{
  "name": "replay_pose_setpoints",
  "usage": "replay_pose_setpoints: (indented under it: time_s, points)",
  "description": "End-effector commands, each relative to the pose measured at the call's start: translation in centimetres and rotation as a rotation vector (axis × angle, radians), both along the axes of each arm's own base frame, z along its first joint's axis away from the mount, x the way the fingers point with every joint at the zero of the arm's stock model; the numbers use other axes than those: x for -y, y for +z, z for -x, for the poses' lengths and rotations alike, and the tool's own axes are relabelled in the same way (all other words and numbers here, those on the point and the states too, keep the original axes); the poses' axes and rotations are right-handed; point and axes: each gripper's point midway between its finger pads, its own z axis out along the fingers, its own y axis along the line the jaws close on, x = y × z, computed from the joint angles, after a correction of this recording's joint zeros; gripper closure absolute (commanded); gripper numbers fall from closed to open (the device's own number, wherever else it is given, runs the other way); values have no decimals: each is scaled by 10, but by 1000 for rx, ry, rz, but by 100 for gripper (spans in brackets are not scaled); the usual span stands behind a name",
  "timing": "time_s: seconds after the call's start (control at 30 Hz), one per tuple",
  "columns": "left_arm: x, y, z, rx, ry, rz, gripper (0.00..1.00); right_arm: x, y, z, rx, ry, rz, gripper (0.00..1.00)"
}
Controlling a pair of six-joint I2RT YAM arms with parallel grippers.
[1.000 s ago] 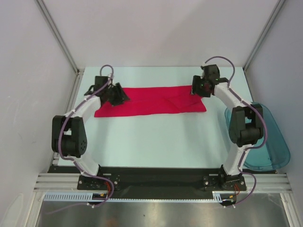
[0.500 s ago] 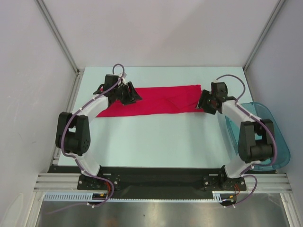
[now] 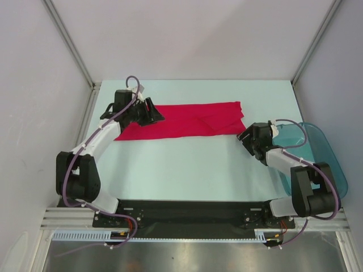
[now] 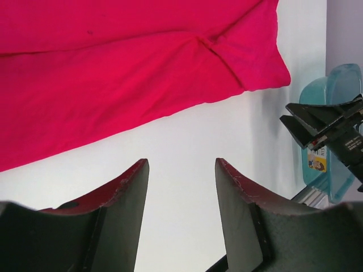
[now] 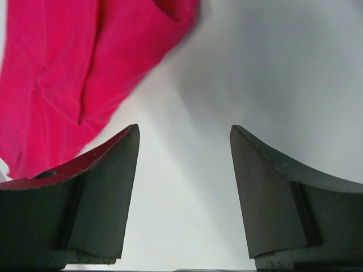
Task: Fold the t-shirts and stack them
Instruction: Fold the tshirt
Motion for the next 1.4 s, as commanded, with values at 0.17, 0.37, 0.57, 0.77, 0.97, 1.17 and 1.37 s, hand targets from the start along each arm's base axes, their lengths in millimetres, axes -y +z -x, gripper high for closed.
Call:
replay_pose_setpoints:
  time_s: [0.17, 0.37, 0.57, 0.77, 0.97, 1.17, 1.37]
  points:
    - [-21, 31, 5, 87, -4, 18, 44, 9, 13, -42, 175, -219, -68, 30]
    - [-27, 25, 3, 75, 4, 26, 44, 6, -17, -55, 121, -236, -124, 31]
    - [-39, 23, -2, 75, 24, 26, 44, 13, -28, -75, 118, -273, -97, 46]
    - [-55, 20, -8, 56, 61, -6, 44, 41, -21, -110, 147, -327, -15, 80]
    - [-67, 4, 0, 17, 118, -76, 43, 70, -14, -170, 168, -281, 116, 80]
    - [-64, -24, 33, -64, 134, -95, 41, 78, -23, -248, 172, -190, 152, 76]
    - [-99, -67, 74, -235, 343, -433, 39, 92, -10, -276, 209, -138, 139, 66]
